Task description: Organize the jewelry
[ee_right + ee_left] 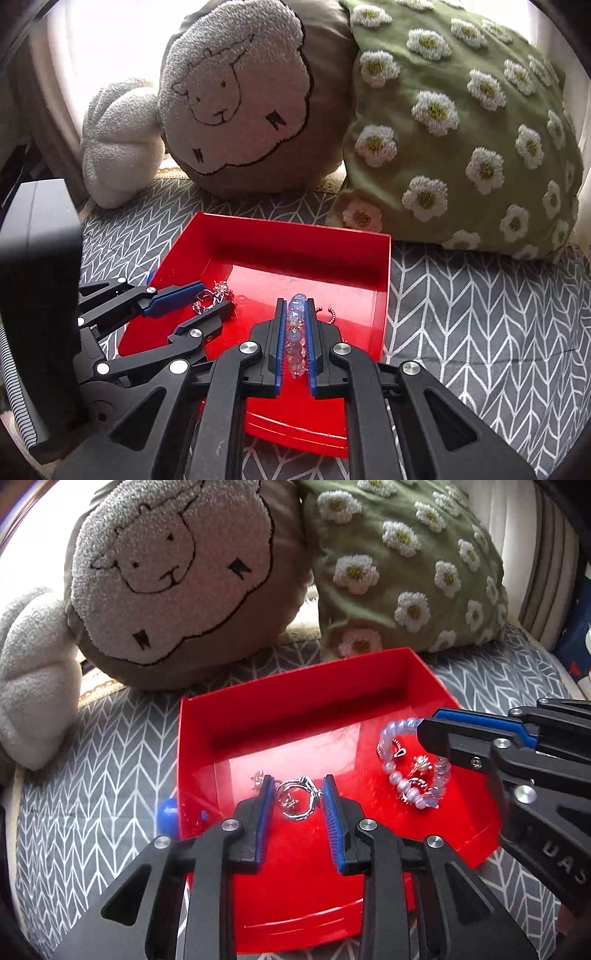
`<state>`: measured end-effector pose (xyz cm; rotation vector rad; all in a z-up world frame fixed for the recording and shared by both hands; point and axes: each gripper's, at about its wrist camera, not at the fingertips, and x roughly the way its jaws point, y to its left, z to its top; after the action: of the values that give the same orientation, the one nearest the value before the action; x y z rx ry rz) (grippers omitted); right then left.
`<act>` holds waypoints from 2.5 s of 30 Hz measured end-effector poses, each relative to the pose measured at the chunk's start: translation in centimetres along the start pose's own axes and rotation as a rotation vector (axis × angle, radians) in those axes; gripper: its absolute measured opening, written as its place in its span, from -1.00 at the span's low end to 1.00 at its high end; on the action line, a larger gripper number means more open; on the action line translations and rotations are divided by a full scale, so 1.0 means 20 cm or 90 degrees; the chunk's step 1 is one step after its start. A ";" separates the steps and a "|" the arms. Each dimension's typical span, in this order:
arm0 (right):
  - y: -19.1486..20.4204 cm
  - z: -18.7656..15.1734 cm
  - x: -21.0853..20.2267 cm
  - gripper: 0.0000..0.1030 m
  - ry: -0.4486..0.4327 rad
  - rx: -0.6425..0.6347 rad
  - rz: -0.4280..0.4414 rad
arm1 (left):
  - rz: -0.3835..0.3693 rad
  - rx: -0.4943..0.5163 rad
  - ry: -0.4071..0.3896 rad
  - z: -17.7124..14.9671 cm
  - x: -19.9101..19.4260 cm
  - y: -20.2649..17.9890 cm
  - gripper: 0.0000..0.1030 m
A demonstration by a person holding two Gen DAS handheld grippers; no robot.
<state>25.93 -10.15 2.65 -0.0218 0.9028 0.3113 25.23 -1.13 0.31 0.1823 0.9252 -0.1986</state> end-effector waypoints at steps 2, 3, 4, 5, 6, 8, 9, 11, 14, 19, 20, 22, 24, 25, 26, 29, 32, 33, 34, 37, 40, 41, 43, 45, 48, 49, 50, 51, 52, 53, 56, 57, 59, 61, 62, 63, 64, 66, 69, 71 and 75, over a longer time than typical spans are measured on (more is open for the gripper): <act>-0.01 -0.02 0.04 -0.82 0.013 0.004 -0.001 | 0.000 0.003 0.009 -0.01 0.03 0.00 -0.52; -0.02 -0.02 0.05 -0.82 0.018 0.005 -0.003 | 0.005 0.007 0.011 -0.01 0.04 0.00 -0.52; -0.02 -0.03 0.07 -0.82 0.023 0.005 -0.004 | 0.008 0.008 0.012 -0.01 0.05 -0.01 -0.52; -0.03 -0.03 0.08 -0.82 0.025 0.005 -0.008 | 0.008 0.009 0.014 -0.01 0.06 -0.01 -0.52; -0.03 -0.03 0.09 -0.82 0.027 0.004 -0.011 | 0.008 0.011 0.017 -0.01 0.07 -0.01 -0.52; -0.03 -0.03 0.11 -0.82 0.036 0.004 -0.012 | 0.010 0.014 0.022 -0.02 0.08 -0.01 -0.52; -0.03 -0.04 0.12 -0.82 0.040 0.003 -0.012 | 0.015 0.017 0.022 -0.02 0.09 -0.02 -0.51; -0.03 -0.04 0.14 -0.81 0.046 0.003 -0.010 | 0.022 0.027 0.025 -0.03 0.10 -0.03 -0.51; -0.02 -0.05 0.15 -0.81 0.052 -0.002 -0.012 | 0.019 0.030 0.030 -0.03 0.11 -0.03 -0.51; -0.01 -0.06 0.18 -0.81 0.074 -0.003 -0.001 | 0.025 0.036 0.033 -0.04 0.14 -0.04 -0.51; -0.02 -0.06 0.19 -0.81 0.080 0.004 0.006 | 0.025 0.036 0.032 -0.04 0.13 -0.04 -0.50; -0.02 -0.06 0.20 -0.81 0.084 0.002 0.003 | 0.024 0.038 0.030 -0.04 0.13 -0.04 -0.50; -0.02 -0.07 0.19 -0.81 0.085 0.001 0.004 | 0.027 0.038 0.026 -0.04 0.12 -0.04 -0.50; -0.02 -0.07 0.19 -0.81 0.088 0.002 0.005 | 0.027 0.037 0.024 -0.04 0.11 -0.04 -0.50; -0.02 -0.07 0.19 -0.80 0.088 0.002 0.005 | 0.027 0.036 0.021 -0.04 0.11 -0.04 -0.50; -0.01 -0.06 0.18 -0.80 0.085 -0.004 0.003 | 0.021 0.031 0.014 -0.04 0.09 -0.03 -0.50; 0.00 -0.06 0.15 -0.80 0.079 -0.008 -0.003 | 0.020 0.028 0.007 -0.03 0.07 -0.02 -0.50; 0.00 -0.06 0.14 -0.80 0.077 -0.009 -0.003 | 0.020 0.027 0.007 -0.03 0.06 -0.02 -0.49; 0.00 -0.05 0.14 -0.80 0.075 -0.007 -0.003 | 0.019 0.027 0.006 -0.03 0.06 -0.02 -0.49; 0.00 -0.05 0.12 -0.80 0.073 -0.008 -0.002 | 0.019 0.029 0.004 -0.03 0.05 -0.03 -0.49; 0.00 -0.05 0.11 -0.80 0.071 -0.010 -0.002 | 0.018 0.028 0.003 -0.04 0.05 -0.03 -0.49; 0.00 -0.05 0.11 -0.80 0.070 -0.010 -0.002 | 0.018 0.027 0.001 -0.04 0.04 -0.03 -0.49; 0.00 -0.05 0.10 -0.80 0.070 -0.012 -0.003 | 0.017 0.025 0.000 -0.04 0.03 -0.03 -0.49; 0.01 -0.05 0.10 -0.80 0.068 -0.012 0.001 | 0.017 0.021 -0.003 -0.04 0.02 -0.03 -0.46; 0.01 -0.06 0.07 -0.80 0.066 -0.017 -0.005 | 0.013 0.013 -0.012 -0.03 -0.03 -0.02 -0.24; 0.02 -0.05 0.06 -0.80 0.064 -0.019 -0.005 | 0.012 0.011 -0.019 -0.03 -0.05 -0.02 -0.20; 0.01 -0.06 0.05 -0.79 0.062 -0.019 -0.005 | 0.013 0.009 -0.027 -0.03 -0.08 -0.02 -0.16; 0.01 -0.05 0.04 -0.79 0.063 -0.018 -0.006 | 0.013 0.010 -0.032 -0.03 -0.10 -0.02 -0.13; 0.01 -0.05 0.03 -0.79 0.064 -0.017 -0.006 | 0.012 0.009 -0.037 -0.03 -0.13 -0.01 -0.10; 0.01 -0.05 0.02 -0.75 0.066 -0.013 -0.005 | 0.012 0.007 -0.042 -0.03 -0.15 -0.01 -0.03; -0.01 -0.05 -0.03 -0.28 0.063 -0.001 -0.033 | 0.031 0.001 -0.049 -0.02 -0.21 0.01 0.13; -0.02 -0.05 -0.05 -0.02 0.057 0.002 -0.047 | 0.042 -0.001 -0.054 -0.03 -0.23 0.02 0.25; -0.04 -0.06 -0.10 0.23 0.044 0.004 -0.061 | 0.059 -0.006 -0.061 -0.03 -0.27 0.05 0.55; -0.05 -0.07 -0.13 0.37 0.042 0.000 -0.064 | 0.070 -0.011 -0.074 -0.04 -0.32 0.07 0.69; -0.06 -0.07 -0.14 0.46 0.044 -0.002 -0.066 | 0.075 -0.011 -0.072 -0.04 -0.33 0.08 0.69; -0.06 -0.08 -0.15 0.50 0.046 -0.004 -0.070 | 0.078 -0.011 -0.069 -0.04 -0.34 0.09 0.69; -0.05 -0.09 -0.16 0.51 0.047 -0.009 -0.074 | 0.078 -0.013 -0.066 -0.05 -0.35 0.09 0.69; -0.03 -0.12 -0.17 0.61 0.055 -0.022 -0.078 | 0.088 -0.018 -0.064 -0.06 -0.37 0.10 0.72; -0.02 -0.19 -0.18 0.70 0.067 -0.035 -0.081 | 0.100 -0.020 -0.051 -0.07 -0.37 0.11 0.73; -0.01 -0.21 -0.18 0.70 0.075 -0.038 -0.076 | 0.103 -0.021 -0.050 -0.08 -0.38 0.11 0.73; 0.00 -0.23 -0.20 0.70 0.071 -0.031 -0.072 | 0.089 -0.024 -0.048 -0.11 -0.39 0.12 0.74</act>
<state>20.22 -11.91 2.85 -0.1360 0.9998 0.2276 19.50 2.54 5.46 0.2024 0.8376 -0.0576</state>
